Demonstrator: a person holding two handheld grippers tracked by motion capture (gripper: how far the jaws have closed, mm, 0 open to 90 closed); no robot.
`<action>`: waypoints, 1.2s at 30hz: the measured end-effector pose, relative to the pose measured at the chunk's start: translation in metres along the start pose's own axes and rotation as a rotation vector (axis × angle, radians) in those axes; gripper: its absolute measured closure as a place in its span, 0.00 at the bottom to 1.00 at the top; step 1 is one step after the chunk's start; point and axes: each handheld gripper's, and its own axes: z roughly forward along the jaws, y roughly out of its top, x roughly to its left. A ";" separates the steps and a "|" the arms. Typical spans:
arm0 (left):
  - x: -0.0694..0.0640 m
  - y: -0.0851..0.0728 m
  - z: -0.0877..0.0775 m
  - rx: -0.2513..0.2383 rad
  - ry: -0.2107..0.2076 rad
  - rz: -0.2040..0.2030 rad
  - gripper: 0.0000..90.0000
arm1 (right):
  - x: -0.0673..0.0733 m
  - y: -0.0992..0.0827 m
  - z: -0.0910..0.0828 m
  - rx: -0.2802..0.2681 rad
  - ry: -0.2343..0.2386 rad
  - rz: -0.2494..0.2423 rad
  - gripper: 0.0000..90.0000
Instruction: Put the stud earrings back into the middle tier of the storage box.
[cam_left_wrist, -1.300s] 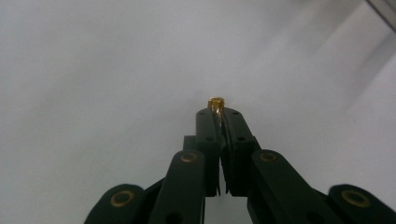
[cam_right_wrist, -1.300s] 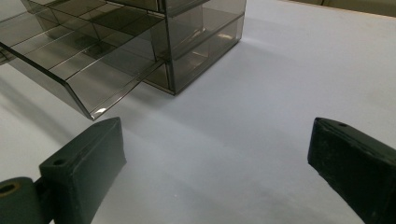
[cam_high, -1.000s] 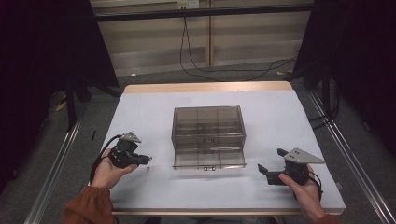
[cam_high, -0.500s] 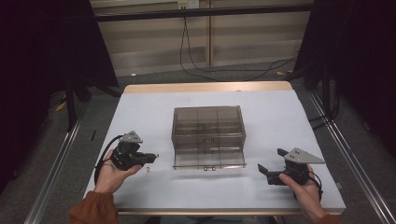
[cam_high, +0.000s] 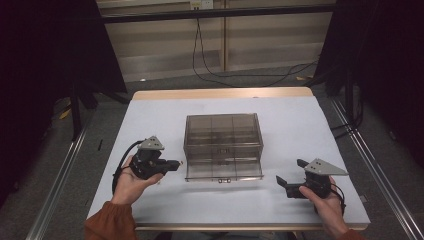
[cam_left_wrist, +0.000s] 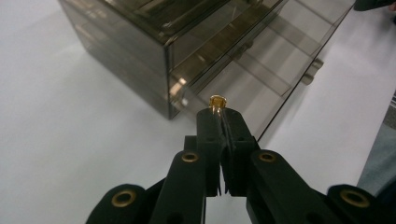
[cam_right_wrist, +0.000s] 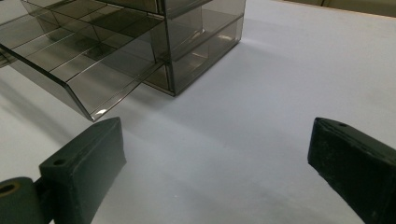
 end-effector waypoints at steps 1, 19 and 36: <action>-0.002 0.002 0.002 -0.003 -0.005 0.001 0.97 | 0.000 0.000 0.000 -0.001 0.000 0.000 0.04; -0.029 0.039 0.036 0.023 -0.074 0.083 0.97 | 0.000 0.000 -0.001 0.000 -0.006 0.005 0.04; -0.049 0.066 0.076 0.139 -0.124 0.173 0.97 | 0.000 0.000 -0.001 -0.002 0.001 0.001 0.04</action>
